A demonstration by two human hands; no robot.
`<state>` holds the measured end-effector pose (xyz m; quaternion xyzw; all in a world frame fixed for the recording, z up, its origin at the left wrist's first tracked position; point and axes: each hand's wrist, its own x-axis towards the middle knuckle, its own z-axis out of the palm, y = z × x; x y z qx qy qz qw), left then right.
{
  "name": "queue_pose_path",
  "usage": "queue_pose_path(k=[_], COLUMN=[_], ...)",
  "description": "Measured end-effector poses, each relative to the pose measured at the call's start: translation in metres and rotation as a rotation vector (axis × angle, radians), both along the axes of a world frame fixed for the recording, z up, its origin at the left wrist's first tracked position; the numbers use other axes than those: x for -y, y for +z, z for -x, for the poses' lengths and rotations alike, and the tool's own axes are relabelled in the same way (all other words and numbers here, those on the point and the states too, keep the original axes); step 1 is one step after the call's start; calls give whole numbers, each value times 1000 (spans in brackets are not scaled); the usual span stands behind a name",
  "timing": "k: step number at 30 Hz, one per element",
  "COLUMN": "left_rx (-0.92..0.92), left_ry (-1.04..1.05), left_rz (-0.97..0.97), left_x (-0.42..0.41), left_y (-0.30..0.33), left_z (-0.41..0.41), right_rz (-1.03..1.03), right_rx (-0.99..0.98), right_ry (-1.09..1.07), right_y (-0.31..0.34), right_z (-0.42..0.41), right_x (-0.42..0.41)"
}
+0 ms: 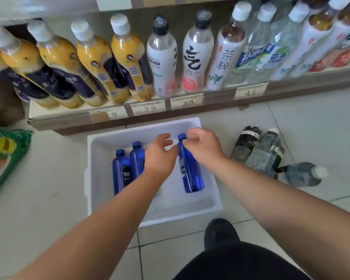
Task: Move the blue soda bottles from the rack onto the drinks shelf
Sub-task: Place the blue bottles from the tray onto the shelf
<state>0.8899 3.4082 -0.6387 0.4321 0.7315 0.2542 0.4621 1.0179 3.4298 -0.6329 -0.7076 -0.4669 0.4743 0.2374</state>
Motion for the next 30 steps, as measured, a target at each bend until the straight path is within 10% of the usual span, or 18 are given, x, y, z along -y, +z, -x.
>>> queue_pose_path(k=[12,30], left_rx=[274,412], left_ry=[144,42], left_rz=[474,170], left_x=[19,18], left_y=[-89,-8], left_z=[-15,23], right_rz=[277,69], right_rx=[485,-170], right_ry=[232,95], right_y=[-65,-4], right_z=[30,20], right_x=[23,27])
